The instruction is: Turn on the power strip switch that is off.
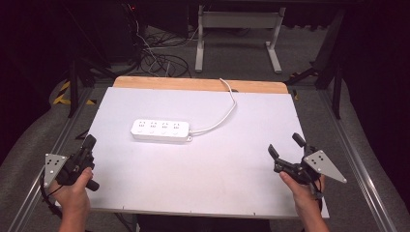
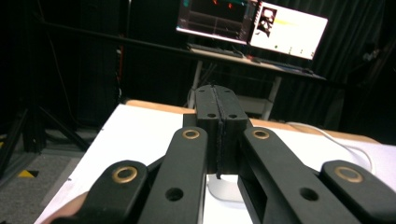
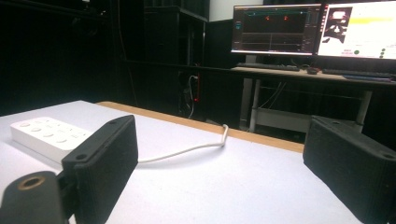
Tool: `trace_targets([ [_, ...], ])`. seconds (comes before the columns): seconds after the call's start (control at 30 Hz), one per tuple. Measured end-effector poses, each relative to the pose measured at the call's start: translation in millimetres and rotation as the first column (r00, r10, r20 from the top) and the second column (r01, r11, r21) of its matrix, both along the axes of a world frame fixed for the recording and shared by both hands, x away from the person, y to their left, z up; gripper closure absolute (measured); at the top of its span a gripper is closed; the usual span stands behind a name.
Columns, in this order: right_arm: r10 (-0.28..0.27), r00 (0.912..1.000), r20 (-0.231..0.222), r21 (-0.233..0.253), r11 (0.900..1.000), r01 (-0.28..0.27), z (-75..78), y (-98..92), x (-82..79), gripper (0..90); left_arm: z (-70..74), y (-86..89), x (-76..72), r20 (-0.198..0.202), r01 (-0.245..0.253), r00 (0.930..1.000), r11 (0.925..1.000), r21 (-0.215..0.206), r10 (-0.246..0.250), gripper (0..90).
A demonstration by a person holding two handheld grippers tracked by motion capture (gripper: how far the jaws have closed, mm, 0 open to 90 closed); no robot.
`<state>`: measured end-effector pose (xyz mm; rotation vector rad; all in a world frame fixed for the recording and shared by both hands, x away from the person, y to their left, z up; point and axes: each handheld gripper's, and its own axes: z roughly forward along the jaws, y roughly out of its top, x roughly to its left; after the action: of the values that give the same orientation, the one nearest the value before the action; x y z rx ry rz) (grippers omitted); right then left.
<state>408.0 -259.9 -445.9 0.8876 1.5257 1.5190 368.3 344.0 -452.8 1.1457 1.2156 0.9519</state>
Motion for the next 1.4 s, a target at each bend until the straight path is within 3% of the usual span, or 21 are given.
trace_targets([
  [0.27, 0.002, 1.0, -0.005, -0.003, 1.0, -0.002, -0.6, 1.0, 0.6, 11.1, 10.7, 1.7, 2.9, 0.021, 0.005, 0.9998, 0.9999, 0.013, -0.005, 89.9],
  [0.4, 0.009, 0.9998, -0.017, -0.02, 1.0, -0.009, -2.8, 2.4, 2.2, 11.1, 21.3, -1.4, 7.6, 0.041, 0.012, 0.9991, 0.9999, -0.007, -0.012, 89.9],
  [0.6, 0.017, 0.9995, -0.027, -0.034, 0.999, -0.018, -4.6, 3.9, 3.9, 11.8, 36.7, -15.0, 19.1, 0.009, 0.07, 0.9974, 0.9968, 0.038, -0.071, 89.9],
  [0.73, 0.025, 0.9986, -0.046, -0.046, 0.999, -0.027, -6.7, 4.6, 5.5, 12.8, 47.4, -28.2, 32.8, -0.025, 0.121, 0.9926, 0.9893, 0.082, -0.119, 89.9],
  [0.9, 0.028, 0.998, -0.057, -0.047, 0.998, -0.031, -7.7, 6.4, 6.8, 12.5, 65.9, -55.9, 57.1, -0.072, 0.195, 0.98, 0.9686, 0.155, -0.185, 89.9],
  [0.93, 0.028, 0.998, -0.057, -0.047, 0.998, -0.031, -7.7, 6.4, 6.8, 12.5, 65.9, -55.9, 57.1, -0.072, 0.195, 0.98, 0.9686, 0.155, -0.185, 89.9],
  [1.03, 0.036, 0.9975, -0.062, -0.045, 0.998, -0.038, -8.1, 6.0, 7.4, 12.8, 74.6, -74.8, 68.9, -0.113, 0.24, 0.969, 0.9457, 0.219, -0.22, 89.9],
  [1.1, 0.034, 0.9973, -0.066, -0.041, 0.999, -0.036, -7.8, 4.6, 7.6, 13.4, 77.7, -88.8, 76.5, -0.16, 0.271, 0.9591, 0.9194, 0.285, -0.234, 89.9],
  [1.17, 0.033, 0.9972, -0.066, -0.039, 0.999, -0.035, -7.6, 4.1, 7.6, 13.4, 80.6, -102.4, 84.0, -0.207, 0.311, 0.9448, 0.8926, 0.326, -0.254, 89.9],
  [1.2, 0.035, 0.997, -0.069, -0.033, 0.999, -0.038, -7.2, 3.6, 7.6, 13.4, 83.2, -113.5, 91.3, -0.255, 0.348, 0.9292, 0.8681, 0.355, -0.268, 89.9],
  [1.23, 0.035, 0.9972, -0.067, -0.035, 0.999, -0.037, -7.1, 3.2, 7.7, 13.4, 84.0, -121.3, 97.4, -0.308, 0.385, 0.9087, 0.8524, 0.354, -0.282, 89.9],
  [1.27, 0.035, 0.9972, -0.065, -0.035, 0.999, -0.038, -6.8, 3.2, 7.7, 13.4, 84.0, -121.3, 97.4, -0.308, 0.385, 0.9087, 0.8524, 0.354, -0.282, 89.9],
  [1.3, 0.034, 0.9972, -0.066, -0.035, 0.999, -0.037, -6.7, 3.2, 7.6, 13.3, 82.4, -133.6, 107.5, -0.375, 0.435, 0.8767, 0.83, 0.349, -0.301, 89.9],
  [1.33, 0.038, 0.9971, -0.067, -0.035, 0.999, -0.04, -6.6, 3.2, 7.8, 13.4, 81.1, -139.8, 112.0, -0.409, 0.46, 0.8594, 0.8131, 0.356, -0.308, 89.9],
  [1.37, 0.038, 0.997, -0.067, -0.034, 0.999, -0.041, -6.7, 3.4, 7.9, 13.3, 79.5, -144.8, 115.3, -0.427, 0.471, 0.8508, 0.8031, 0.364, -0.306, 89.9],
  [1.4, 0.04, 0.9969, -0.068, -0.035, 0.999, -0.042, -6.7, 3.5, 8.1, 13.3, 76.5, -153.2, 120.8, -0.464, 0.491, 0.8339, 0.786, 0.376, -0.299, 89.9],
])
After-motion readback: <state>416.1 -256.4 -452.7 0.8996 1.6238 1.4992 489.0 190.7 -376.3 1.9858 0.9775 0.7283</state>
